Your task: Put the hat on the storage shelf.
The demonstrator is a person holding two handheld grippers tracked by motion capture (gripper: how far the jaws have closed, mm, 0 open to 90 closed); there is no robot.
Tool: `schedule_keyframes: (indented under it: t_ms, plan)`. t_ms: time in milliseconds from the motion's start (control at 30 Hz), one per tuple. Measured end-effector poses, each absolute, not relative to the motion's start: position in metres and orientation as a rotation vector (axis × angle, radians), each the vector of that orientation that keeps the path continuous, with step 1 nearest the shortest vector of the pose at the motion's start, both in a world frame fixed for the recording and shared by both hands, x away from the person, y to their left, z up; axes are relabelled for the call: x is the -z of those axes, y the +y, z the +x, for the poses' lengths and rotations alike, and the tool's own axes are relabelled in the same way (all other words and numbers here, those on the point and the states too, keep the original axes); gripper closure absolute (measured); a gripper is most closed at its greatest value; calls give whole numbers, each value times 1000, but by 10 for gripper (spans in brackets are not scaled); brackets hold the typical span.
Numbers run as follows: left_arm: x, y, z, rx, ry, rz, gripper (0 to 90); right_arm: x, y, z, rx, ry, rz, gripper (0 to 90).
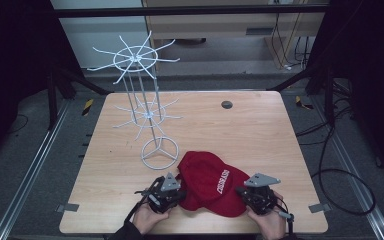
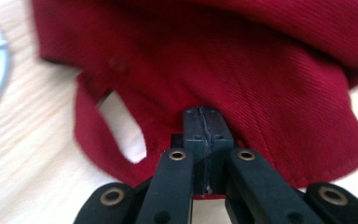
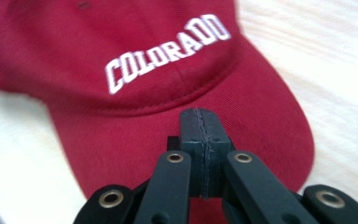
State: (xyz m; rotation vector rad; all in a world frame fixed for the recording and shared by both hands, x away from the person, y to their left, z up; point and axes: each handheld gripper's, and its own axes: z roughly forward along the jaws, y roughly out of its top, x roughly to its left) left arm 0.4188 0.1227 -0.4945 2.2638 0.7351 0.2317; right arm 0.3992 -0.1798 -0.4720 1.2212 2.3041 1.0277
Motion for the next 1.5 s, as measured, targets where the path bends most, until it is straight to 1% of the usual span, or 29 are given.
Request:
schedule_keyframes:
  t_ms: [167, 267, 400, 567, 700, 833, 933, 1067, 1200, 1300, 1500]
  plan:
    - [496, 110, 412, -235, 712, 2248, 891, 473, -188, 413, -1020, 2261, 1249, 900]
    - [494, 111, 412, -244, 718, 2241, 875, 473, -190, 417, -1024, 2251, 1259, 900]
    - [483, 124, 409, -257, 742, 2195, 822, 472, -191, 417, -1029, 2233, 1275, 895]
    - [462, 154, 406, -317, 808, 2109, 750, 461, -192, 412, -1122, 2163, 1272, 850]
    - [454, 183, 412, -383, 897, 2056, 674, 453, -189, 409, -1156, 2127, 1255, 772]
    - [450, 217, 415, -455, 1004, 2012, 579, 445, -177, 407, -1193, 2124, 1235, 643]
    - [449, 242, 418, -500, 1089, 1968, 524, 440, -162, 405, -1204, 2140, 1181, 581]
    - [451, 277, 424, -559, 1202, 1905, 487, 432, -136, 404, -1238, 2174, 1144, 518]
    - [457, 298, 430, -594, 1275, 1877, 453, 428, -109, 405, -1260, 2189, 1105, 452]
    - [460, 305, 434, -614, 1312, 1867, 444, 427, -91, 408, -1268, 2207, 1095, 424]
    - [460, 308, 435, -627, 1317, 1859, 431, 432, -63, 415, -1240, 2235, 1081, 362]
